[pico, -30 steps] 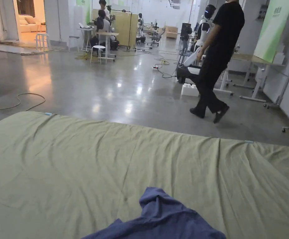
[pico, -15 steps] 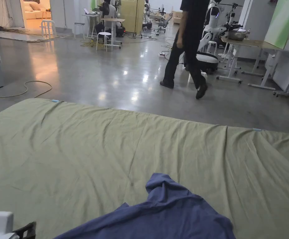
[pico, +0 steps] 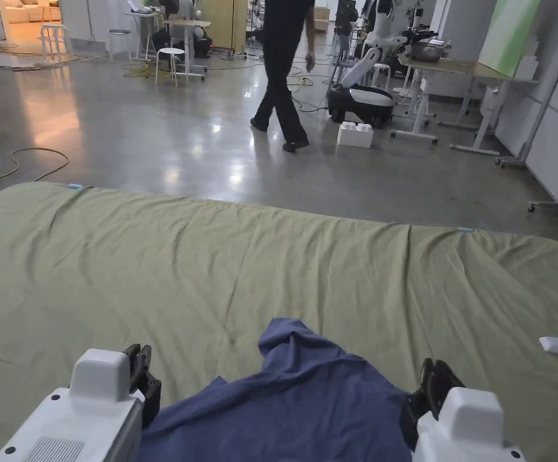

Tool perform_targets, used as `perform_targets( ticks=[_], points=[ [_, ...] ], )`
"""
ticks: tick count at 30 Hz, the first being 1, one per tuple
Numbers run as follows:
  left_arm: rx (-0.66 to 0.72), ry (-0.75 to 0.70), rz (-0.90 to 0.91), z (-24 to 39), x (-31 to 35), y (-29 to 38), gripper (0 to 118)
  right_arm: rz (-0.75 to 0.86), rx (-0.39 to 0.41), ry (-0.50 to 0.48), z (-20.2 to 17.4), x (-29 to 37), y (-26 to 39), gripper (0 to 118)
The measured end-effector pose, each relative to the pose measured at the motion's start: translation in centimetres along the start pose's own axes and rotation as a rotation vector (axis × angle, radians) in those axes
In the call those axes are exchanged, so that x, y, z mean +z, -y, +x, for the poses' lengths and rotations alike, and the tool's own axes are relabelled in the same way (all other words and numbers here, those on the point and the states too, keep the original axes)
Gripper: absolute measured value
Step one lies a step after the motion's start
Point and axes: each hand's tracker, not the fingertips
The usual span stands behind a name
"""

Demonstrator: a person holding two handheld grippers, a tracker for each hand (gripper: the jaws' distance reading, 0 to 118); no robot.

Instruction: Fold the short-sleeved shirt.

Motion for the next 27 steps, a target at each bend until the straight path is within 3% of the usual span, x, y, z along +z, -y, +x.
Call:
perform_targets(
  ticks=[4, 6, 13, 22, 27],
  points=[
    [-0.001, -0.01, 0.031, 0.8, 0.5, 0.0, 2, 0.0, -0.044, -0.022, -0.5, -0.1, 0.1, 3],
    [-0.007, -0.017, 0.034, 1.3, 1.2, -0.2, 2, 0.036, 0.005, -0.033, -0.9, 0.0, -0.1, 1],
    [0.031, -0.053, -0.025, -2.0, 1.1, 1.8, 2, 0.029, 0.024, -0.054, -1.4, -0.2, 0.2, 1],
    [0.192, -0.14, -0.35, -12.7, 0.2, 5.6, 2, -0.056, 0.025, -0.076, -0.8, -1.7, 2.0, 1],
    [0.267, -0.181, -0.553, -15.4, -1.6, 7.5, 17, -0.122, 0.019, -0.087, -0.8, -2.5, 3.1, 1]
  ],
)
